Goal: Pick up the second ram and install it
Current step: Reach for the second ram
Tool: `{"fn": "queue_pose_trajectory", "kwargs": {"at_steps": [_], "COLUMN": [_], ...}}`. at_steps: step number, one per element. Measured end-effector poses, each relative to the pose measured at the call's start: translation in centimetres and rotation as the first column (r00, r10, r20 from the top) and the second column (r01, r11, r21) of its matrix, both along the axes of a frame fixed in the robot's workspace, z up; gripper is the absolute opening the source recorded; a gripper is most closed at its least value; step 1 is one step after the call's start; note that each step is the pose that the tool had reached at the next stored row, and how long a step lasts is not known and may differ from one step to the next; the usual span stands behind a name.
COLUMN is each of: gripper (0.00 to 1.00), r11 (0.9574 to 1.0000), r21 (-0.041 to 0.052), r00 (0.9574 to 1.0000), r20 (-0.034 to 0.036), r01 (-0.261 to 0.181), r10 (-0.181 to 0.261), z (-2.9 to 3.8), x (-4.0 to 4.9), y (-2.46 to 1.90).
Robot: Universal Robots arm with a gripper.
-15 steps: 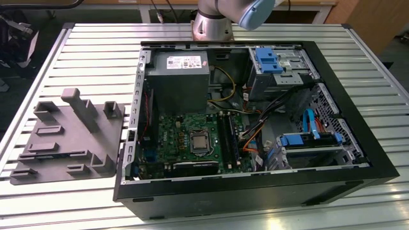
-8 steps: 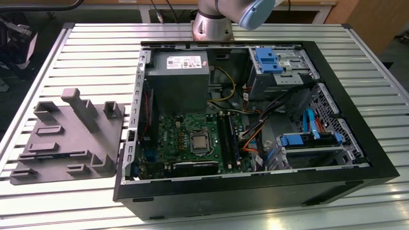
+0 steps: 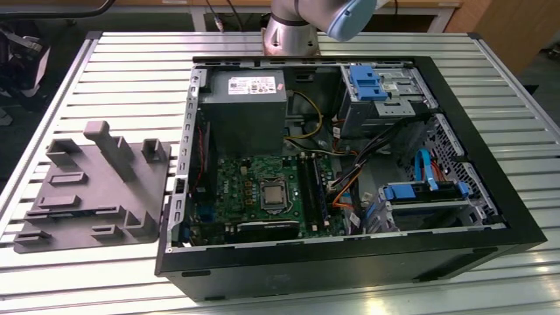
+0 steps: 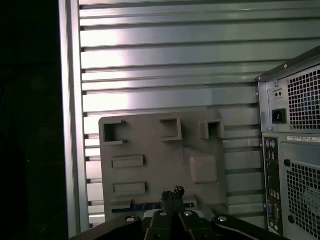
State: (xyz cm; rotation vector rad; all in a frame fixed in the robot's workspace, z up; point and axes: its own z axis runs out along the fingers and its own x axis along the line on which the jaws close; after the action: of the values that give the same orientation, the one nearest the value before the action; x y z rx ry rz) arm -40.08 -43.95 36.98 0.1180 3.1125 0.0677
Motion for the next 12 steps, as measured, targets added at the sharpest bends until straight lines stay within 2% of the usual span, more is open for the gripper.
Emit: {"fn": "queue_pose_trajectory", "kwargs": {"at_steps": [12], "gripper": [0.11], "r11": [1.0], "r21": [-0.0001], "r00": [1.0], "r20": [-0.0001], "r01": [0.0], "r10": [0.0], "z": [-0.24], "x": [-0.29], "y": [-0.32]}}
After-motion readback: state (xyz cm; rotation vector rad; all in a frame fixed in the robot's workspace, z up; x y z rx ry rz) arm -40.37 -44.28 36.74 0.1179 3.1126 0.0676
